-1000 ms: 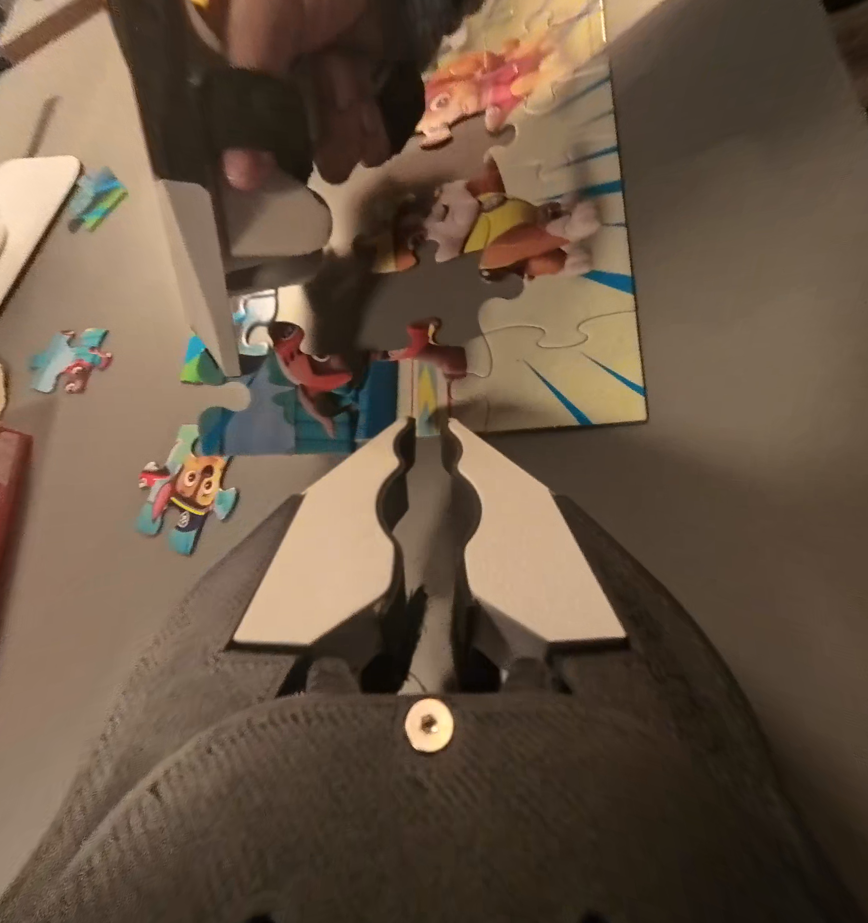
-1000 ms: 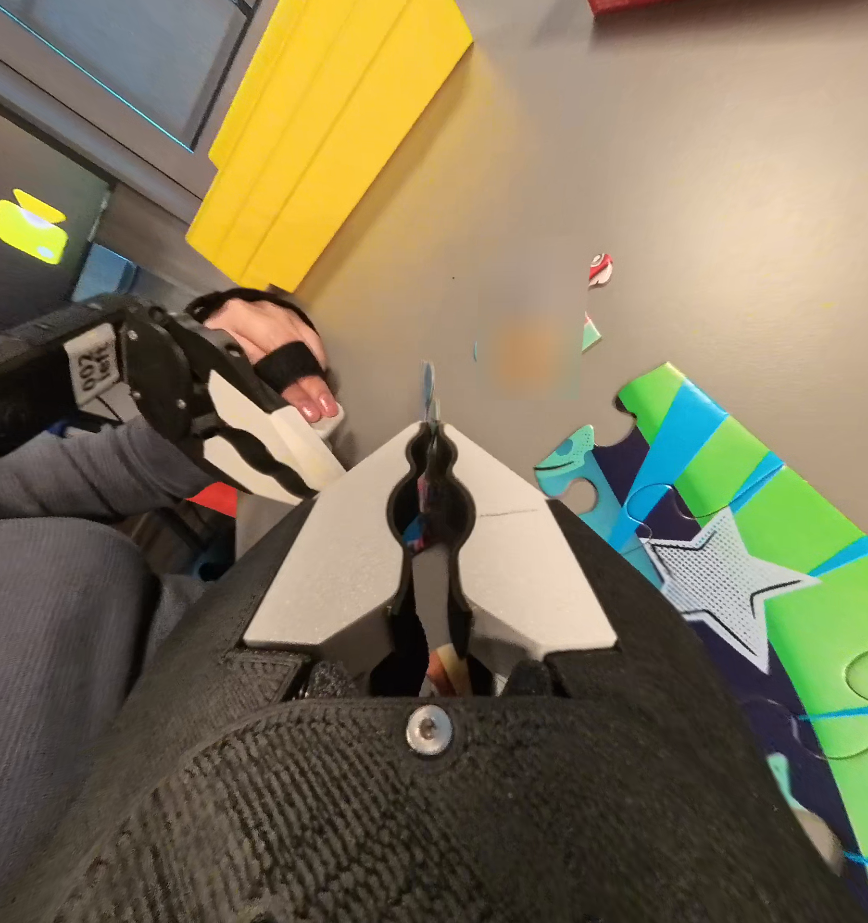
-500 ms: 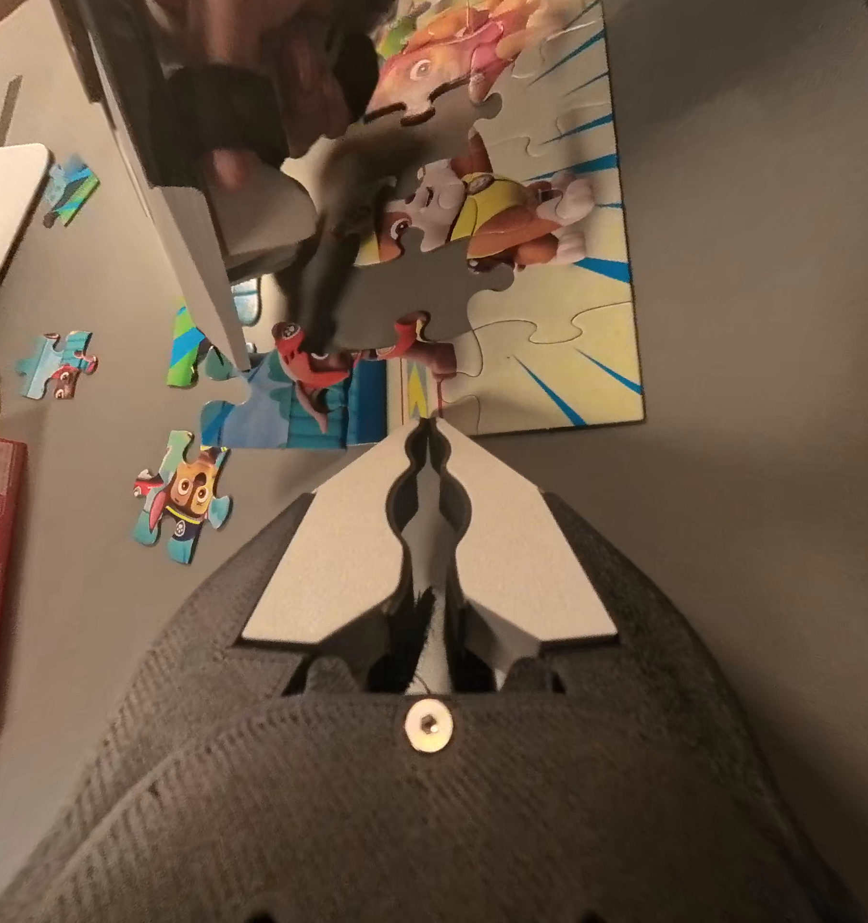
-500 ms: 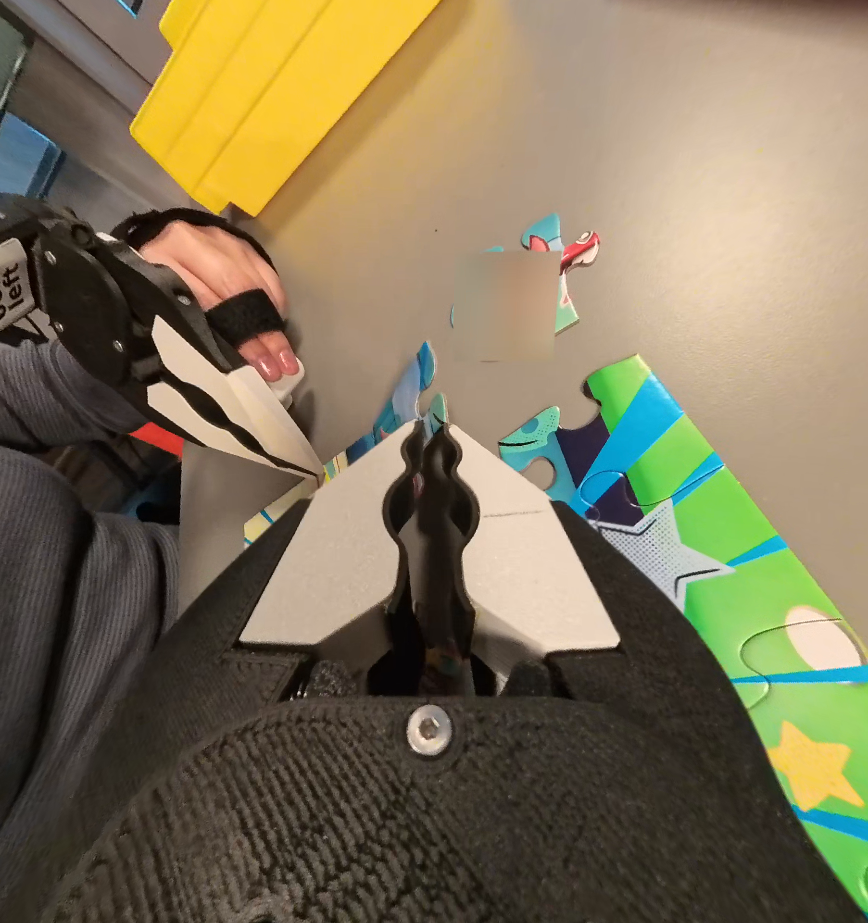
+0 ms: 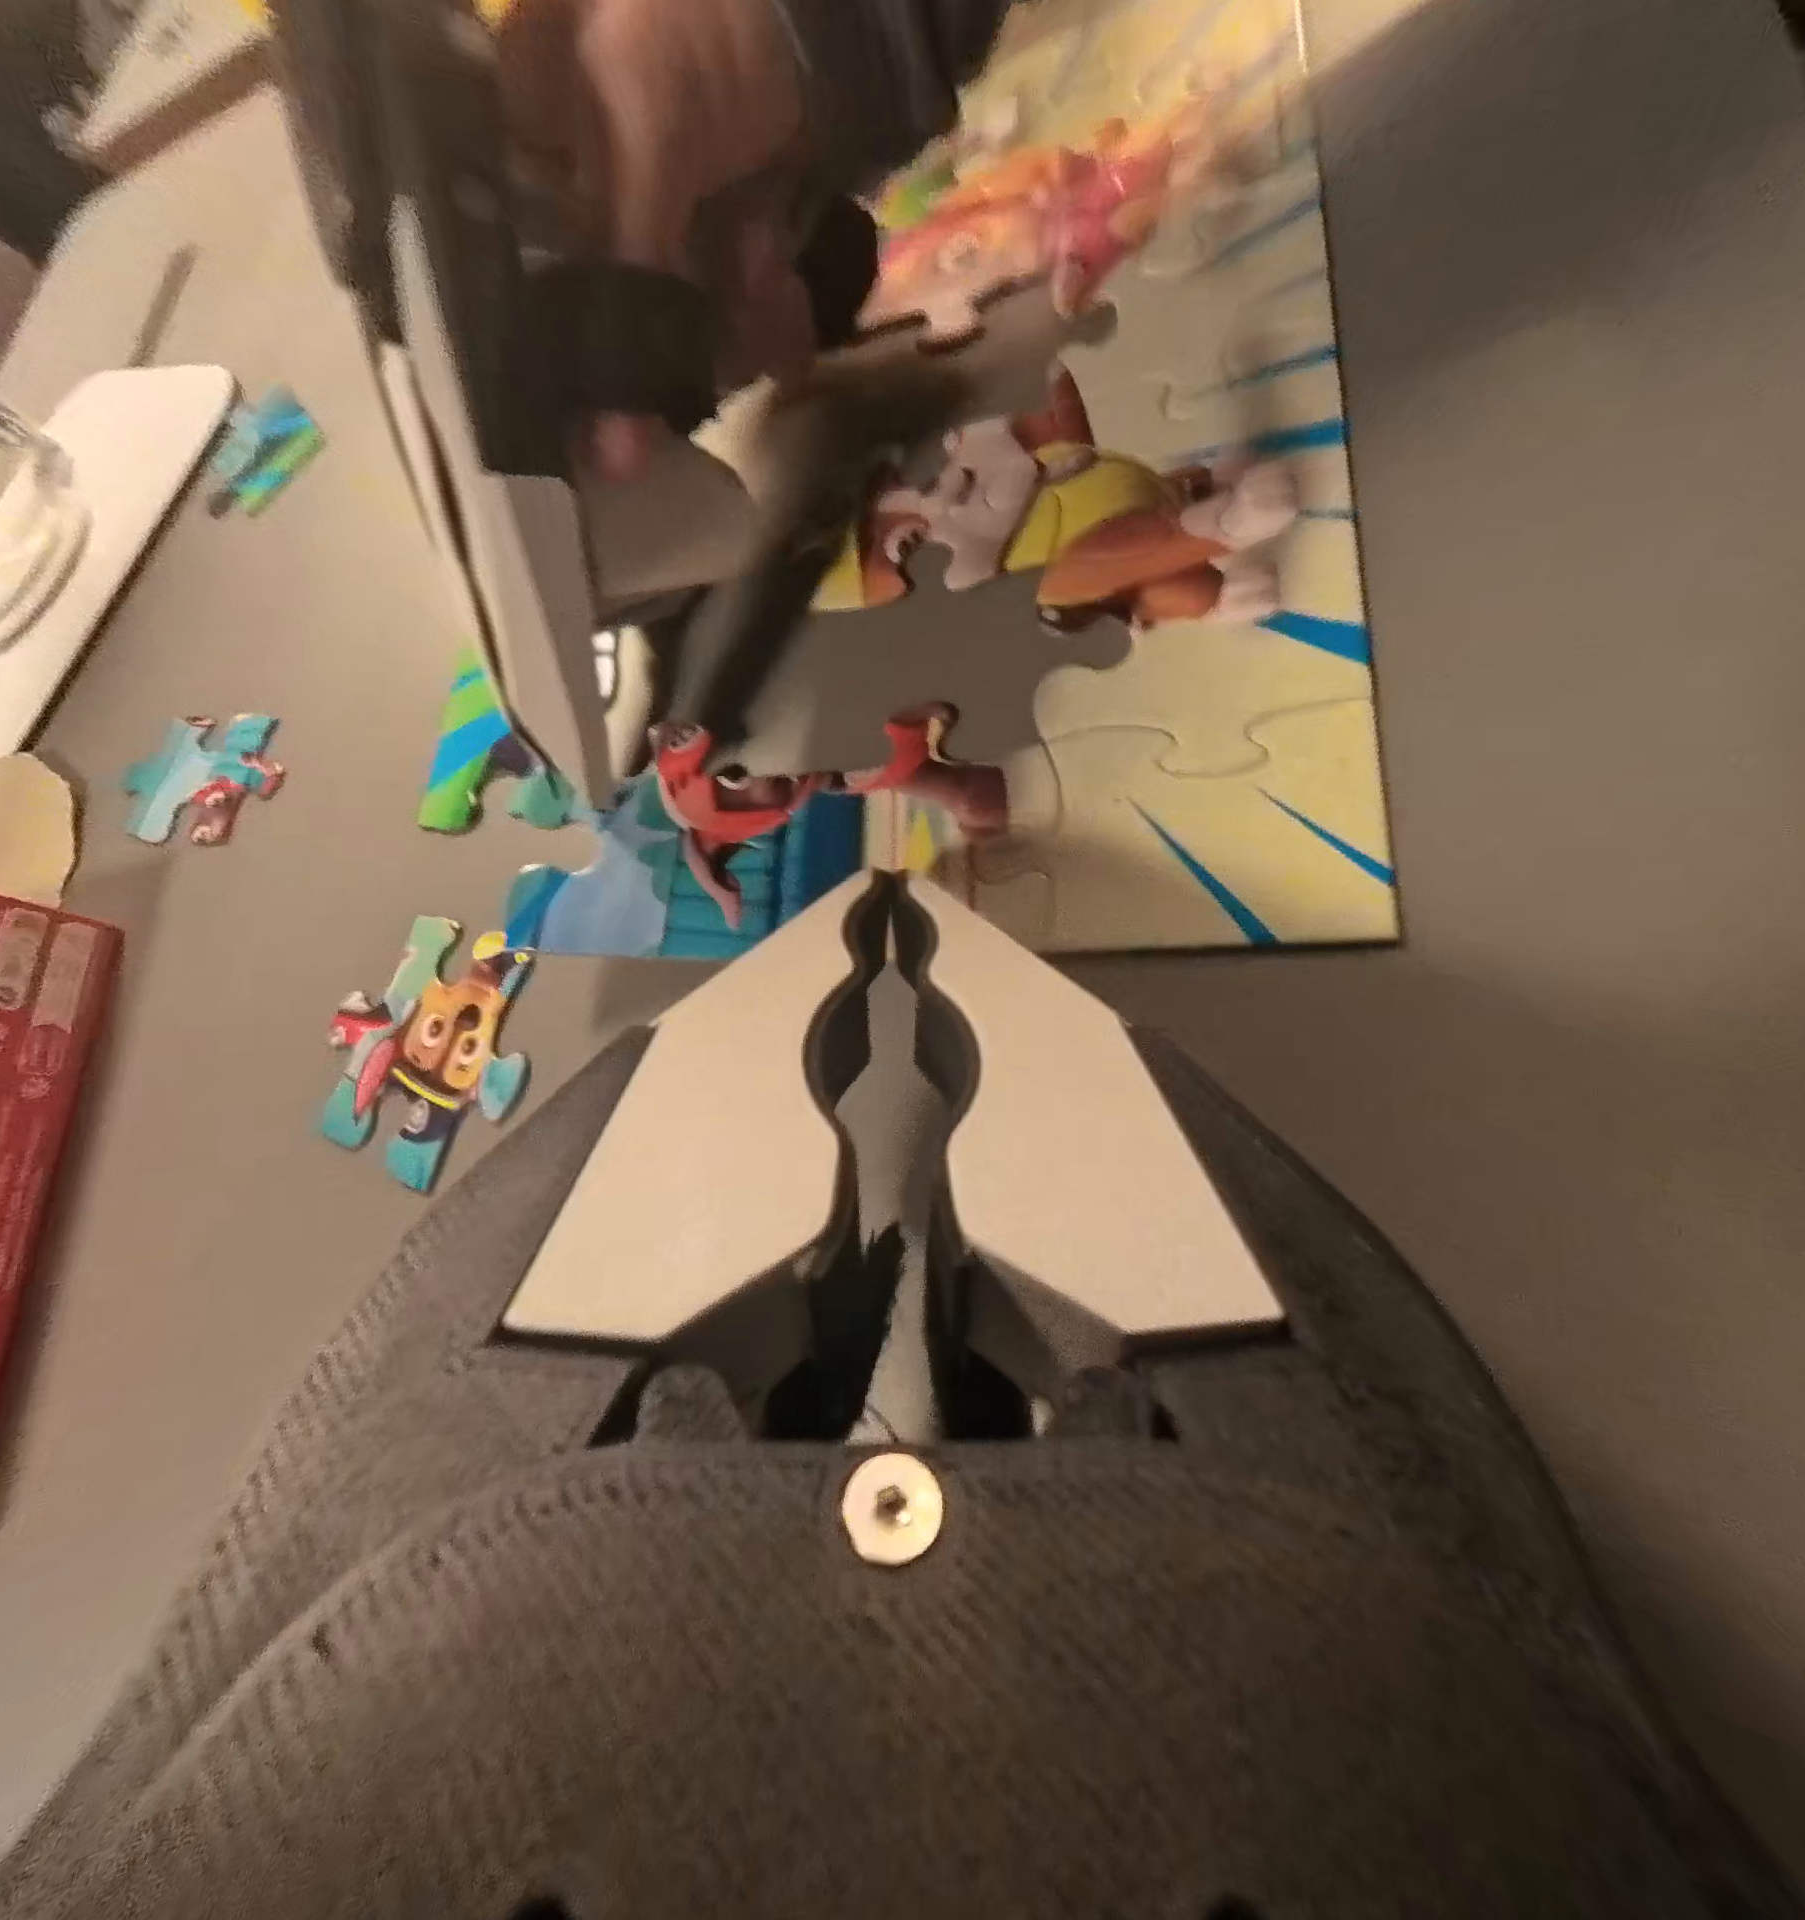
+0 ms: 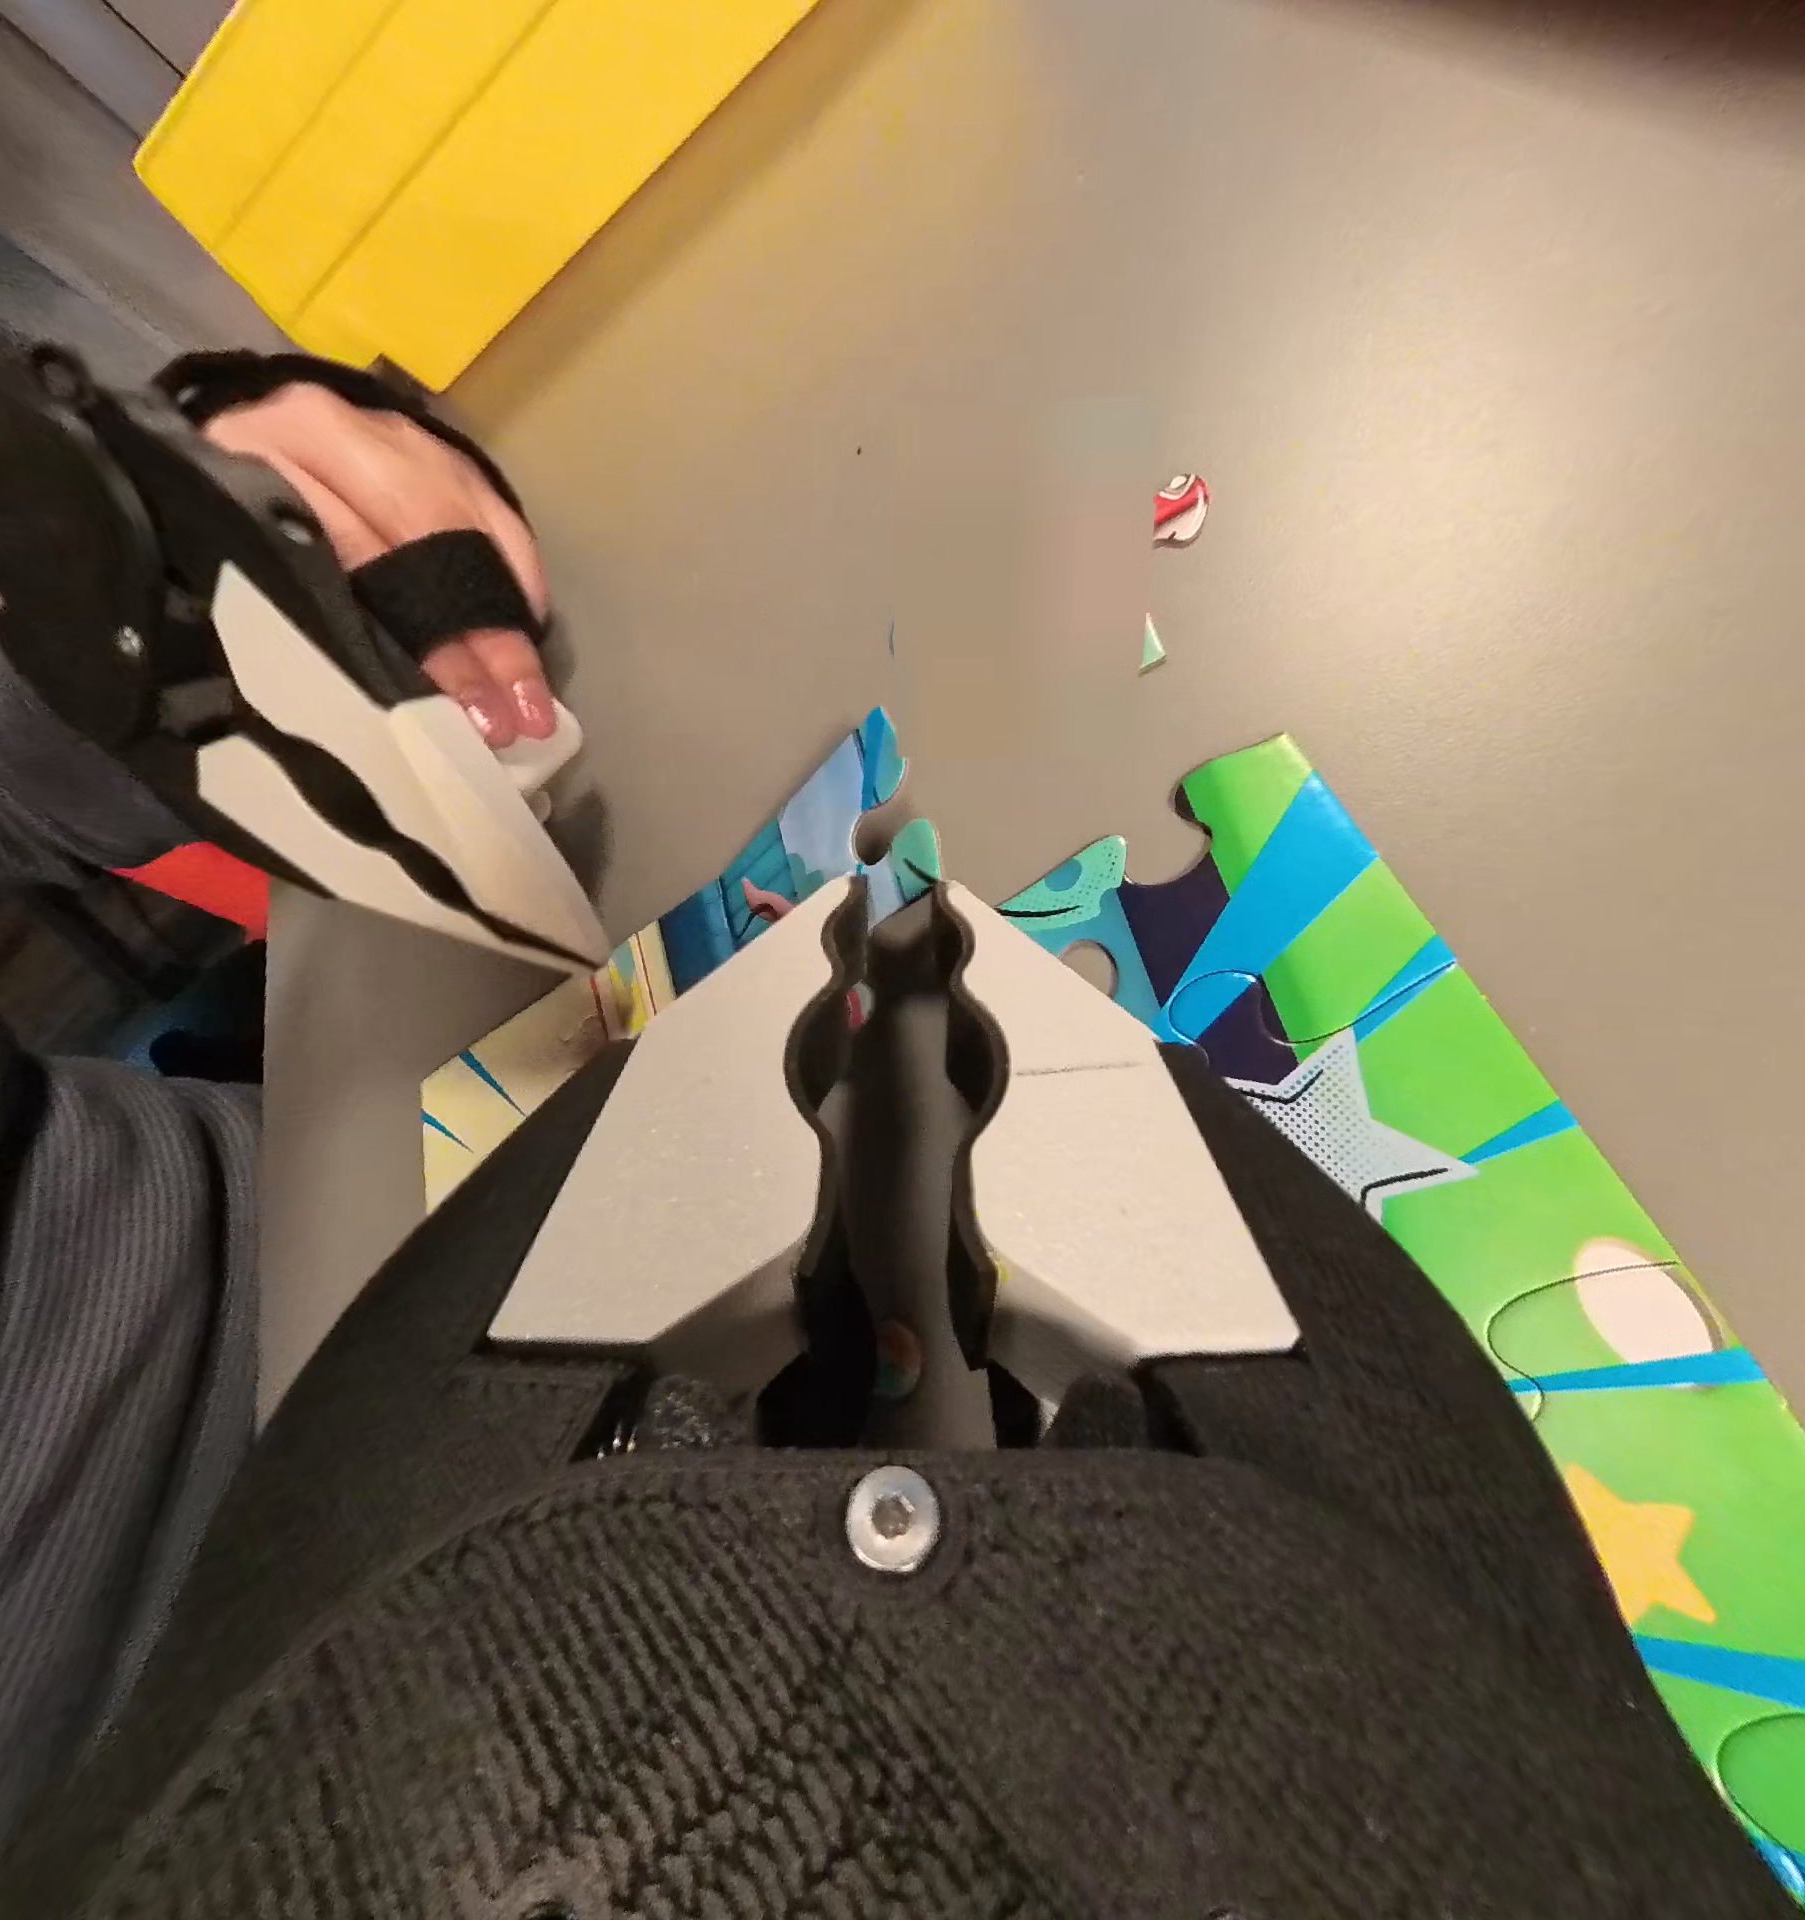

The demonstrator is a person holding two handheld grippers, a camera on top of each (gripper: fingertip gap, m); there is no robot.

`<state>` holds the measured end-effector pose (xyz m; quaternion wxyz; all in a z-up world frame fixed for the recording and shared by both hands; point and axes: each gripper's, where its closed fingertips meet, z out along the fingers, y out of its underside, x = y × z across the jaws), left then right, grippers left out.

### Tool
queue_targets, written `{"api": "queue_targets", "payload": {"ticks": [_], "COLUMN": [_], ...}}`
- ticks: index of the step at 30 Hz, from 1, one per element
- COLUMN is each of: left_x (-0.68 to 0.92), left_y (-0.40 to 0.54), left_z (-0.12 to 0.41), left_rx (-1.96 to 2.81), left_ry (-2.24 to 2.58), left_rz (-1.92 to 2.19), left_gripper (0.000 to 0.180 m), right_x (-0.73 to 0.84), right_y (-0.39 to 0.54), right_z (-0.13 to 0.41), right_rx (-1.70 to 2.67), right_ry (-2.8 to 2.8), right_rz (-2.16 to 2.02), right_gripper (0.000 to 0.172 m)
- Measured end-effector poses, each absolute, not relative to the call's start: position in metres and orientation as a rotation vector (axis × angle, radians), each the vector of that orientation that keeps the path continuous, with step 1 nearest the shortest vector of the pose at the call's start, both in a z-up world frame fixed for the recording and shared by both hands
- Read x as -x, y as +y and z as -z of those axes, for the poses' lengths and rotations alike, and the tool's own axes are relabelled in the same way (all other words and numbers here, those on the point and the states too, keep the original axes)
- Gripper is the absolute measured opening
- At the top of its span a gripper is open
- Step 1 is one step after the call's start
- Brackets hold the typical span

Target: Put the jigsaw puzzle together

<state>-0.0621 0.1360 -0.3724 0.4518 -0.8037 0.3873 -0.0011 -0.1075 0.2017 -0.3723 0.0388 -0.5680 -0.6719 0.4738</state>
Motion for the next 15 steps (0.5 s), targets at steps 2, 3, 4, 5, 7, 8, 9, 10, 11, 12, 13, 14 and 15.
{"api": "queue_targets", "payload": {"ticks": [2,3,4,5,7,8,9,10,11,12,13,14,15], "left_x": [0.075,0.085,0.094,0.1,0.105,0.106,0.106,0.106,0.106,0.107,0.107,0.107,0.108], "left_y": [0.147,0.152,0.157,0.161,0.167,0.169,0.171,0.171,0.171,0.171,0.171,0.17,0.169], "left_z": [0.372,0.374,0.376,0.377,0.376,0.376,0.376,0.377,0.378,0.378,0.378,0.379,0.381], "left_rx": [2.0,2.037,2.063,2.075,2.078,2.092,2.105,2.123,2.136,2.143,2.147,2.153,2.159], "left_ry": [0.878,0.844,0.822,0.813,0.796,0.787,0.781,0.778,0.777,0.776,0.779,0.787,0.797], "left_rz": [-0.004,-0.043,-0.091,-0.126,-0.146,-0.145,-0.139,-0.133,-0.128,-0.127,-0.13,-0.135,-0.146], "left_gripper": [0.0,0.0,0.0,0.0,0.0,0.0,0.0,0.0,0.0,0.0,0.0,0.0,0.0], "right_x": [0.107,0.107,0.107,0.107,0.107,0.107,0.107,0.107,0.107,0.107,0.107,0.107,0.106], "right_y": [0.201,0.201,0.201,0.201,0.201,0.201,0.202,0.201,0.201,0.201,0.201,0.201,0.2], "right_z": [0.372,0.372,0.372,0.372,0.372,0.373,0.373,0.373,0.374,0.374,0.375,0.375,0.376], "right_rx": [1.729,1.725,1.722,1.719,1.715,1.714,1.714,1.714,1.713,1.71,1.706,1.7,1.693], "right_ry": [-2.062,-2.063,-2.064,-2.064,-2.066,-2.067,-2.068,-2.07,-2.073,-2.078,-2.084,-2.092,-2.102], "right_rz": [-1.455,-1.459,-1.46,-1.458,-1.445,-1.44,-1.434,-1.426,-1.417,-1.404,-1.388,-1.366,-1.339], "right_gripper": [0.01,0.01,0.01,0.01,0.011,0.011,0.011,0.012,0.013,0.014,0.015,0.017,0.02]}}
